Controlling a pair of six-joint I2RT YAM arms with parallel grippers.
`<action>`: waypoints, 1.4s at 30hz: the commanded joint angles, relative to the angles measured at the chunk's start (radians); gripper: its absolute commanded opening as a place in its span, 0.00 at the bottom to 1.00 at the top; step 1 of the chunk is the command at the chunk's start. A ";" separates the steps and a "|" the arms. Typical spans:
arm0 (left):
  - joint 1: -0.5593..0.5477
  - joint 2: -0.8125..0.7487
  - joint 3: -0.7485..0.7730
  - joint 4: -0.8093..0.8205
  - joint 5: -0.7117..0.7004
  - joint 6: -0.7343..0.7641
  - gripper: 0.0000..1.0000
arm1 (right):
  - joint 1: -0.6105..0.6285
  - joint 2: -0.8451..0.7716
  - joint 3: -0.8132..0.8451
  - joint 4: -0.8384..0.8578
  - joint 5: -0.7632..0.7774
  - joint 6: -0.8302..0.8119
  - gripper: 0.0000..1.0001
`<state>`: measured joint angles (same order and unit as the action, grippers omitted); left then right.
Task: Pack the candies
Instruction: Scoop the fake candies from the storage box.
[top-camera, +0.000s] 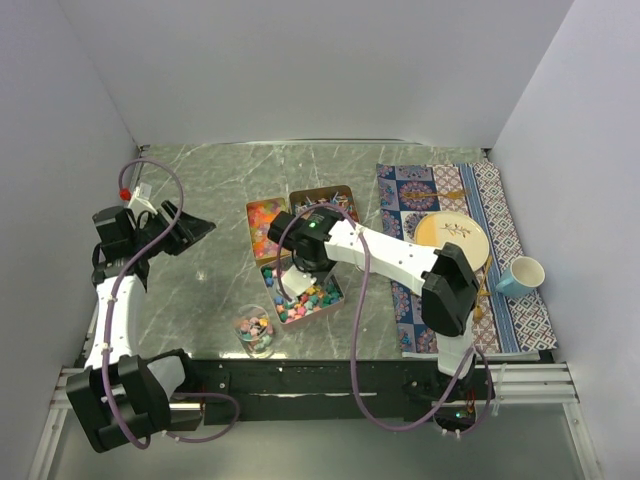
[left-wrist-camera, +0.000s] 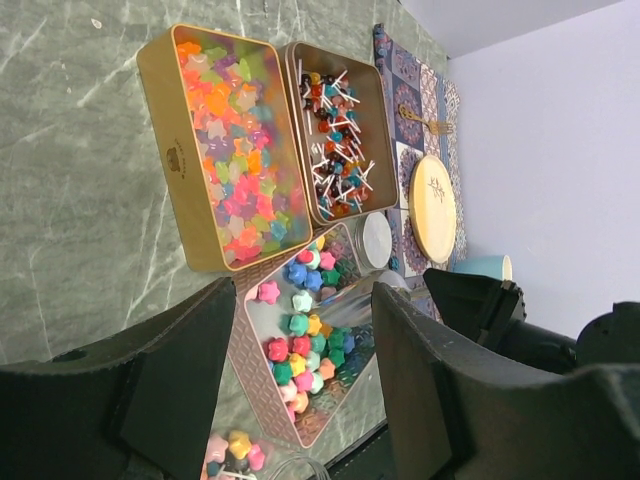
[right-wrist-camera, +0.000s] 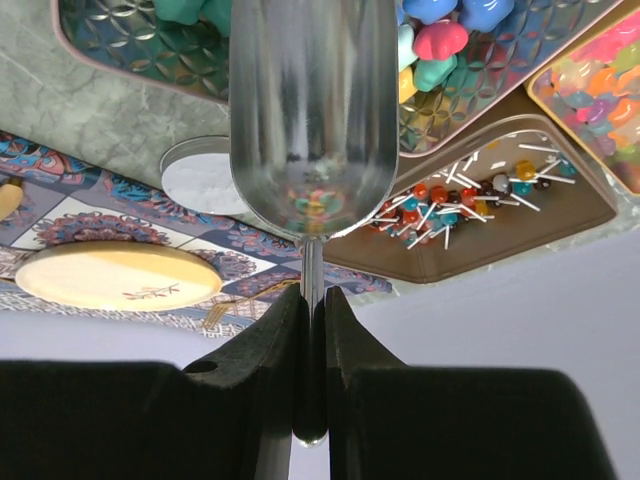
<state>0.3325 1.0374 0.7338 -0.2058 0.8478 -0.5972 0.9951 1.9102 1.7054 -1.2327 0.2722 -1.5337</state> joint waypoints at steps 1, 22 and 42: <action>0.005 -0.011 -0.007 0.052 0.013 -0.010 0.63 | 0.019 -0.037 -0.070 0.012 -0.001 -0.019 0.00; 0.007 0.016 -0.010 0.057 -0.001 -0.013 0.63 | 0.082 0.003 -0.159 0.113 -0.156 0.026 0.00; 0.019 0.041 0.006 0.017 -0.027 0.004 0.63 | -0.079 0.030 -0.150 0.232 -0.642 0.310 0.00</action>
<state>0.3439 1.0588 0.7147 -0.1940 0.8307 -0.6136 0.9806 2.0109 1.5764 -1.0740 -0.1951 -1.2709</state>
